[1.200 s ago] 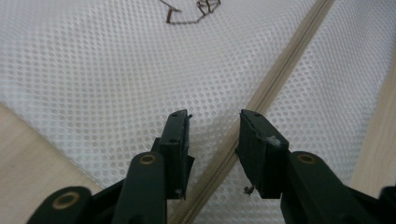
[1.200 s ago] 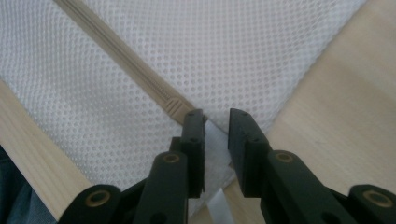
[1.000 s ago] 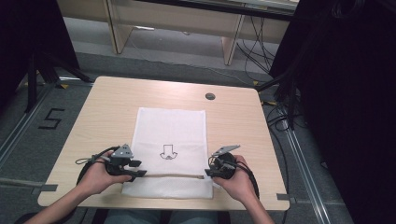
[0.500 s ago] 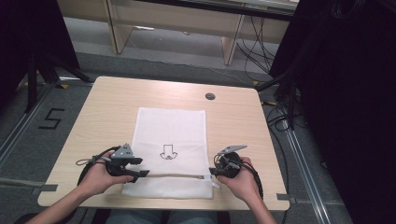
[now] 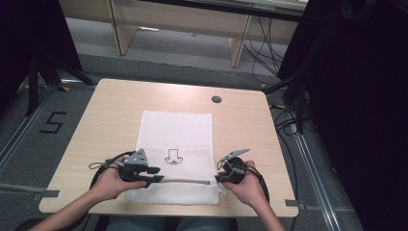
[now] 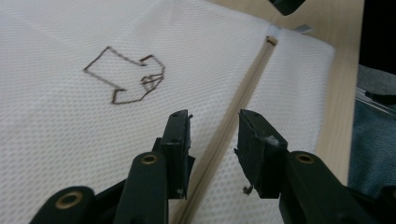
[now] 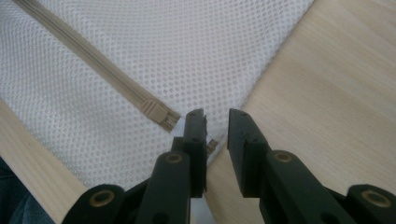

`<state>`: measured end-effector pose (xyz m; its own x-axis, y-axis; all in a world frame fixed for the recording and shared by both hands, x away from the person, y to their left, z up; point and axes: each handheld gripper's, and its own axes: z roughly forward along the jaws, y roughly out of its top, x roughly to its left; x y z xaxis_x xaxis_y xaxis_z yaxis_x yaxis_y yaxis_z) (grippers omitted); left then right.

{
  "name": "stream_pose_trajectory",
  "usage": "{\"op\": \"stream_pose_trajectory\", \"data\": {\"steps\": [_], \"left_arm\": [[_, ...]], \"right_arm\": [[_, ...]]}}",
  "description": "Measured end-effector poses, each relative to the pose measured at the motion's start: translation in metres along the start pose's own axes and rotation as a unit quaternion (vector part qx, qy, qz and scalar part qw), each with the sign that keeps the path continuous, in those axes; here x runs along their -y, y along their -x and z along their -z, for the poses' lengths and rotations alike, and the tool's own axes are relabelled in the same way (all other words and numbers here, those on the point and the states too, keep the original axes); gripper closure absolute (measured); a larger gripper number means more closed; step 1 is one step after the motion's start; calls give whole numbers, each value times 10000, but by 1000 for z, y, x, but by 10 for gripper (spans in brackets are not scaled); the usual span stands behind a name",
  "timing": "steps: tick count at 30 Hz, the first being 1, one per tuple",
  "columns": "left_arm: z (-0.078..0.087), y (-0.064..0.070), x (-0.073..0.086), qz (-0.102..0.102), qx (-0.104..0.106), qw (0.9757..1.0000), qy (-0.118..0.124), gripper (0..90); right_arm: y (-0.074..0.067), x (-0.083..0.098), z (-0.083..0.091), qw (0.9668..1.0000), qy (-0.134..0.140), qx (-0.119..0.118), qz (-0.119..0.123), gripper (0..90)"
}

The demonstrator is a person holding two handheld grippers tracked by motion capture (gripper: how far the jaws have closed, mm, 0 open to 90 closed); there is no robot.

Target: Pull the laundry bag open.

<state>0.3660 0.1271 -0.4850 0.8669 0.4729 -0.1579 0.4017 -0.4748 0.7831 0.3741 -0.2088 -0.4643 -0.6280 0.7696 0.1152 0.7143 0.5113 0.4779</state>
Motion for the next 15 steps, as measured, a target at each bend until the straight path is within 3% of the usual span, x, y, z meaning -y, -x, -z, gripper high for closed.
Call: {"op": "stream_pose_trajectory", "data": {"steps": [1, 3, 5, 7, 9, 10, 12, 13, 15], "left_arm": [[-4, 3, -2, 41, 55, 10000, 22, 638], [-10, 6, -6, -91, 42, 9999, -80, 634], [-15, 8, -9, -106, 98, 9998, -169, 642], [-20, 10, -14, -95, 119, 9997, -185, 645], [-25, 11, -18, -224, 120, 9994, -220, 645], [-28, 12, -20, -205, 126, 9995, -216, 644], [-34, 14, -24, -211, 169, 9994, -232, 645], [-37, 15, -26, -235, 191, 9993, -235, 647], [-43, 17, -30, -294, 213, 9990, -276, 653]], "right_arm": [[-1, 0, 0, 10000, -41, 16, -48, 794], [-2, -1, 0, 10000, 20, -20, 89, 838], [-5, -2, 0, 9999, -16, -77, 78, 890], [-9, -4, -1, 9998, -178, -96, -71, 900], [-8, -7, -6, 9995, -183, -224, 100, 900], [-10, -7, -7, 9992, -334, -233, -52, 900], [-10, -8, -10, 9987, -425, -252, -98, 900], [-8, -8, -12, 9988, -374, -301, -29, 900], [-7, -8, -12, 9985, -408, -333, -143, 900]]}}
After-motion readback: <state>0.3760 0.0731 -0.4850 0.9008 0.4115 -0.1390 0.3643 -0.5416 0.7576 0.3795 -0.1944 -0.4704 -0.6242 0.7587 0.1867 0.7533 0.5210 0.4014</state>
